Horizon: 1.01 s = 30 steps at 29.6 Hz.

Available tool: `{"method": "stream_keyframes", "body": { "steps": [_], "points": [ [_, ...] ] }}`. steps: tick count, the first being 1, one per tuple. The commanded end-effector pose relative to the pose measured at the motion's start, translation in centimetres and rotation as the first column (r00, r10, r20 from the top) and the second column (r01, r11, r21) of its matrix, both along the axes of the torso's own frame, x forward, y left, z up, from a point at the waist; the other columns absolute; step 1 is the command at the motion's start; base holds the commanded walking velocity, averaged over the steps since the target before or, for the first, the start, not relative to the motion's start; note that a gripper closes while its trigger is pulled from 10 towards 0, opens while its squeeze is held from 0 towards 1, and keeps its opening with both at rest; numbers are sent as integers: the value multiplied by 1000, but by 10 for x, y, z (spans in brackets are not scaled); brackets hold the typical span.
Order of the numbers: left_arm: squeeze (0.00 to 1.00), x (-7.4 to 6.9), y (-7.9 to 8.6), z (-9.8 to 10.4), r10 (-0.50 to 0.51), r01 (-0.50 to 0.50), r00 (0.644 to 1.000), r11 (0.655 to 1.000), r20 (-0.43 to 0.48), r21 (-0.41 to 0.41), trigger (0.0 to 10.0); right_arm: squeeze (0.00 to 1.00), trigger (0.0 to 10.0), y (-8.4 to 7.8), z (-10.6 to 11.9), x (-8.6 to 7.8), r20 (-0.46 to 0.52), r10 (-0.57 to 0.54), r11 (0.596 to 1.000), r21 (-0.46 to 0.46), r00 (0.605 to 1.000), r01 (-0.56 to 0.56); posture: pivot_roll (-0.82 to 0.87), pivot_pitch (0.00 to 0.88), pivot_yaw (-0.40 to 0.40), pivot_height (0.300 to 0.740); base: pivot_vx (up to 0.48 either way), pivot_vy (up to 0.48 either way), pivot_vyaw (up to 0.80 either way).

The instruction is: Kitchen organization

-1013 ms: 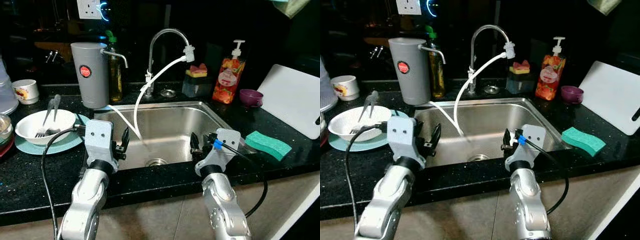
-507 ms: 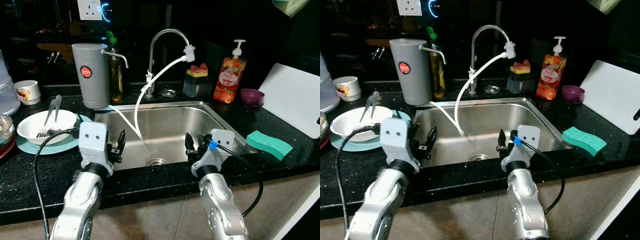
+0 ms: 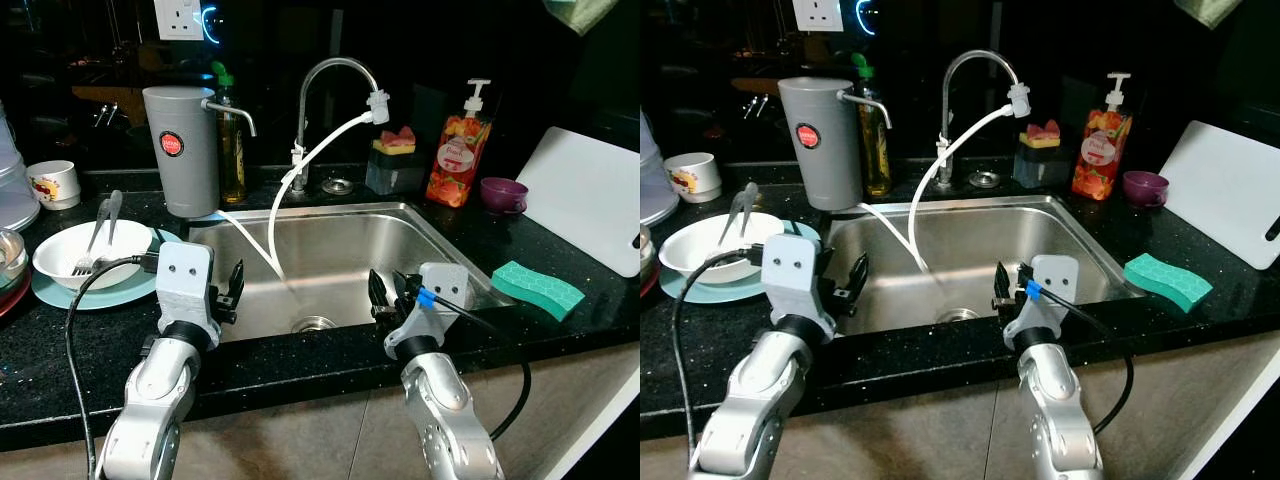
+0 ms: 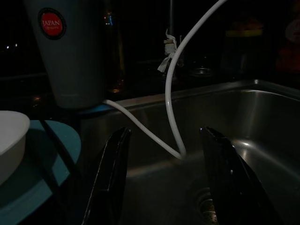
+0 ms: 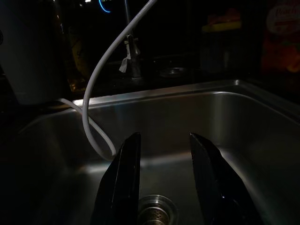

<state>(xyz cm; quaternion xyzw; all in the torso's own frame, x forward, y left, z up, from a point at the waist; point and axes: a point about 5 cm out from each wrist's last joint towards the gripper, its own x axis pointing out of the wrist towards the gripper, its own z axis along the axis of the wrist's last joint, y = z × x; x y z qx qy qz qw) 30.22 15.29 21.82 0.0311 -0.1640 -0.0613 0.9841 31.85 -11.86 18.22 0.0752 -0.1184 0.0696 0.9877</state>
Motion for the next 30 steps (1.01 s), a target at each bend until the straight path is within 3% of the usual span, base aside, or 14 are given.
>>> {"method": "stream_keyframes", "body": {
  "steps": [1,30],
  "points": [
    [0,0,-1,3,-9,9,1000,1000,15,13,10000,0,10000,-2,1,0,6,-2,1000,-3,1000,2,160,19,-47,740,0,0,0],
    [0,-3,0,8,-13,13,1000,1000,28,18,10000,0,10000,-1,4,1,-2,-40,998,45,999,40,169,60,-45,740,0,0,0]
  ]
}}
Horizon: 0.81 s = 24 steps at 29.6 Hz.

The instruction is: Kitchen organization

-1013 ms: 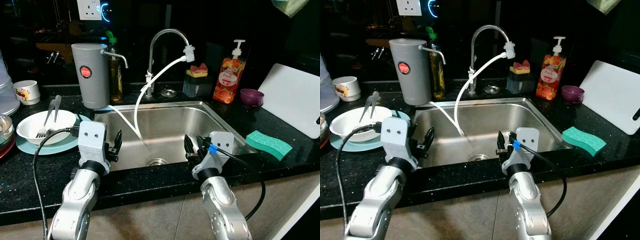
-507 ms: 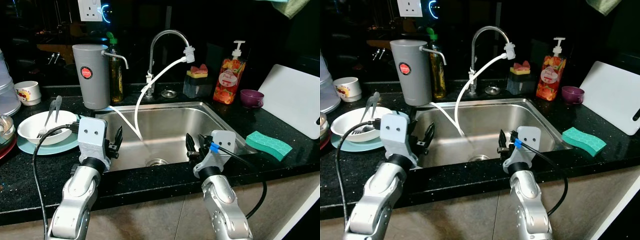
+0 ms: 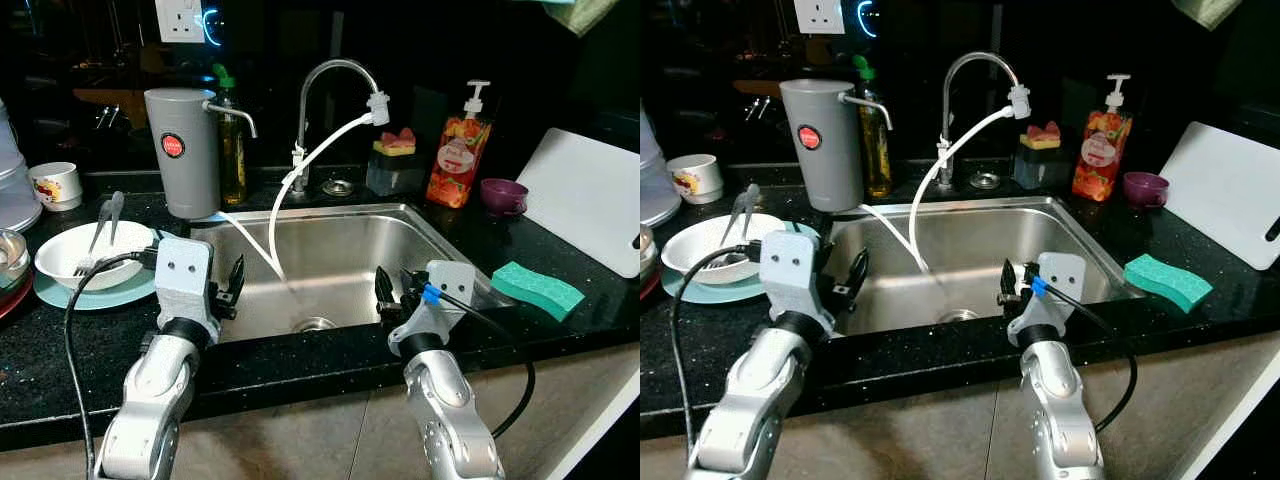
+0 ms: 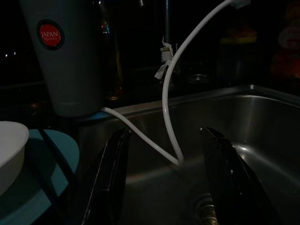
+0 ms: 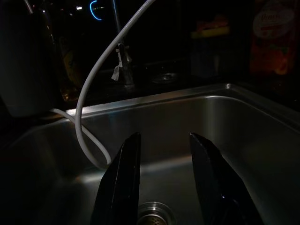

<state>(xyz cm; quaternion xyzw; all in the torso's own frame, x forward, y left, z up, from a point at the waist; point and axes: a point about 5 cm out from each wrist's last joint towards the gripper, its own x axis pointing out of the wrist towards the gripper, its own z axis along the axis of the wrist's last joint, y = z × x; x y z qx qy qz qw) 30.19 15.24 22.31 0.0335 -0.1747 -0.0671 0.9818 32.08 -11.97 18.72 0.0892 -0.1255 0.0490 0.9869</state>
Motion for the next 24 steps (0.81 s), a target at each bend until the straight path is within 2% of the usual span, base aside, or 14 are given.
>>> {"method": "stream_keyframes", "body": {
  "steps": [1,24],
  "points": [
    [0,-2,1,3,-1,1,1000,1000,6,13,10000,0,10000,0,-1,-1,-10,-1,1000,12,1000,2,169,60,-45,740,0,0,0],
    [0,-2,4,6,8,-8,1000,999,19,31,10000,0,10000,-10,1,0,-6,-51,998,20,999,51,169,68,-40,740,0,0,0]
  ]
}}
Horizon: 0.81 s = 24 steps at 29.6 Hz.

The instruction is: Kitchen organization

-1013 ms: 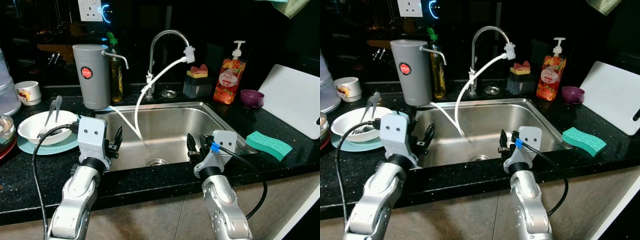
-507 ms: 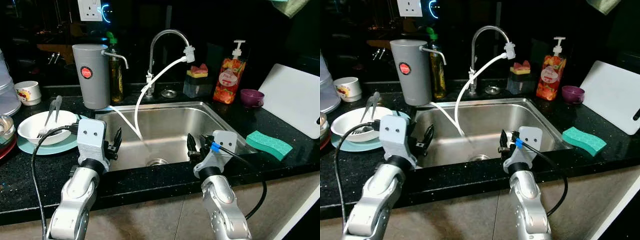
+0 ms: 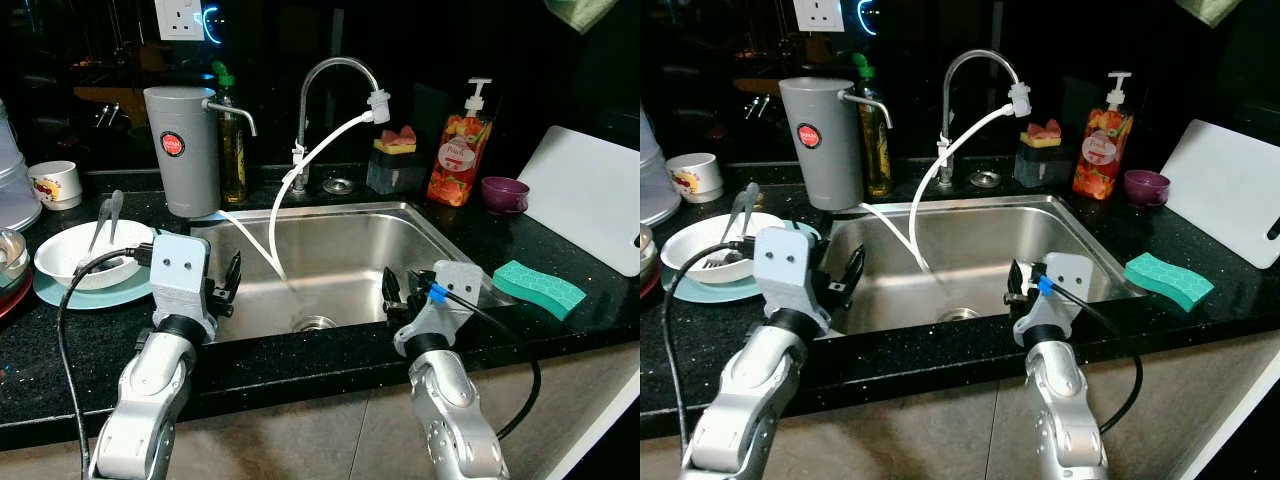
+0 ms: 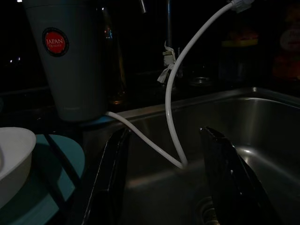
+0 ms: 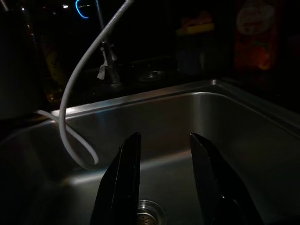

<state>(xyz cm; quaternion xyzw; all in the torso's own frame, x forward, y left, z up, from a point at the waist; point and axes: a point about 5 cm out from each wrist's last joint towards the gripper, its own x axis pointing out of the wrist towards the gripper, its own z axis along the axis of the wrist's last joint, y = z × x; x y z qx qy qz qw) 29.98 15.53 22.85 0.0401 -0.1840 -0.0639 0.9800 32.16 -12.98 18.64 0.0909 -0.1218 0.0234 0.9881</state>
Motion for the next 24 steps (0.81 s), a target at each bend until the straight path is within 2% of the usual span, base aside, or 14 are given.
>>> {"method": "stream_keyframes", "body": {
  "steps": [1,24],
  "points": [
    [0,0,1,1,0,0,1000,1000,-1,21,10000,0,10000,0,2,-1,7,-2,1000,11,1000,2,169,68,-40,740,0,0,0],
    [0,1,0,-1,-2,2,1000,1000,-6,26,10000,0,10000,1,2,-1,4,-9,1000,21,1000,9,168,60,-42,740,0,0,0]
  ]
}}
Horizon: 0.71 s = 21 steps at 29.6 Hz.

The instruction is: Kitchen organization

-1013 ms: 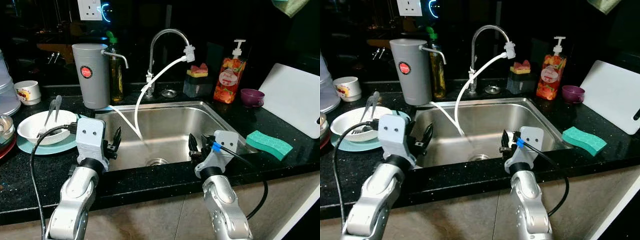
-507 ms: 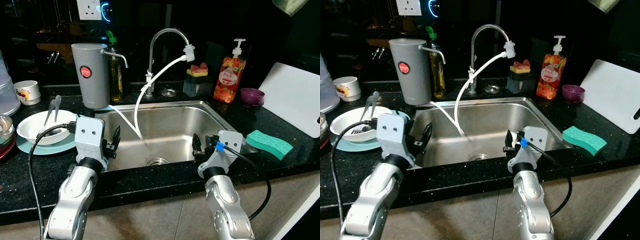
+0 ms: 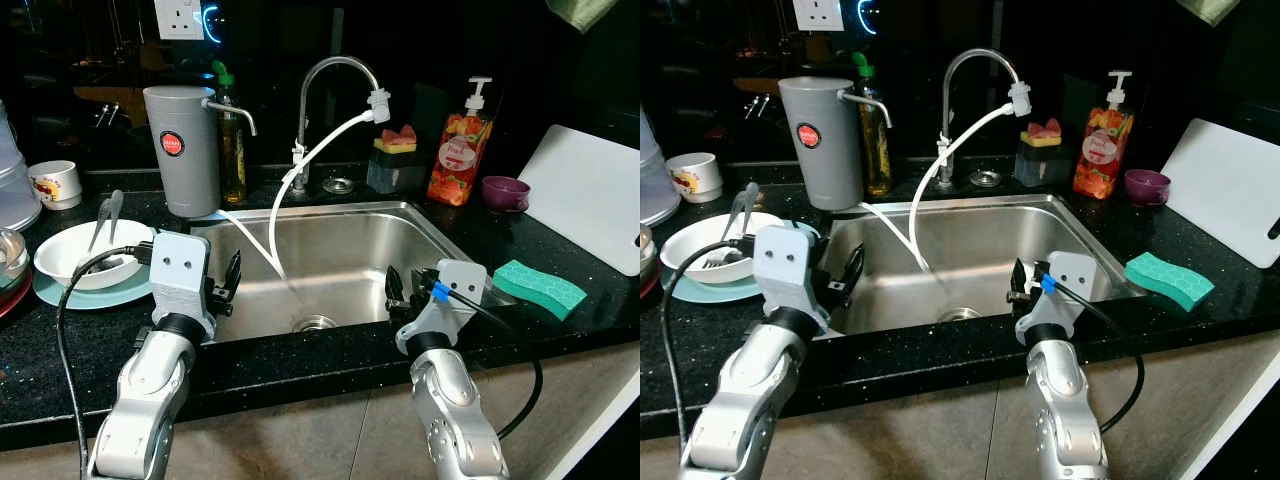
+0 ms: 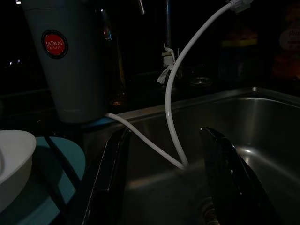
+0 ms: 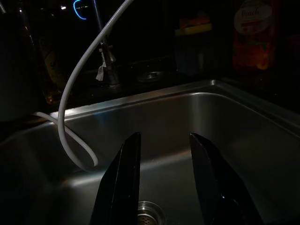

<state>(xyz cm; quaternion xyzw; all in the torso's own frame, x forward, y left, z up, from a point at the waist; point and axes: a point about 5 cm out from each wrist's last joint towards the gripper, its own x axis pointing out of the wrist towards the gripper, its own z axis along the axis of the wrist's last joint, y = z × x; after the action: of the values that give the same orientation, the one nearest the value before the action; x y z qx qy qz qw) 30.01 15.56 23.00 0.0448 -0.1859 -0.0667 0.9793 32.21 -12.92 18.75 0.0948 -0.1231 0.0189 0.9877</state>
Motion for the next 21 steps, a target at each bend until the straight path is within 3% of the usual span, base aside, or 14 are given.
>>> {"method": "stream_keyframes", "body": {
  "steps": [1,21],
  "points": [
    [0,0,0,-2,2,-2,1000,1000,-10,16,10000,0,10000,0,1,-1,3,-1,1000,12,1000,1,167,59,-43,740,0,0,0],
    [0,0,0,-3,4,-4,1000,1000,-11,16,10000,0,10000,1,1,0,3,4,1000,13,1000,-4,170,61,-47,740,0,0,0]
  ]
}}
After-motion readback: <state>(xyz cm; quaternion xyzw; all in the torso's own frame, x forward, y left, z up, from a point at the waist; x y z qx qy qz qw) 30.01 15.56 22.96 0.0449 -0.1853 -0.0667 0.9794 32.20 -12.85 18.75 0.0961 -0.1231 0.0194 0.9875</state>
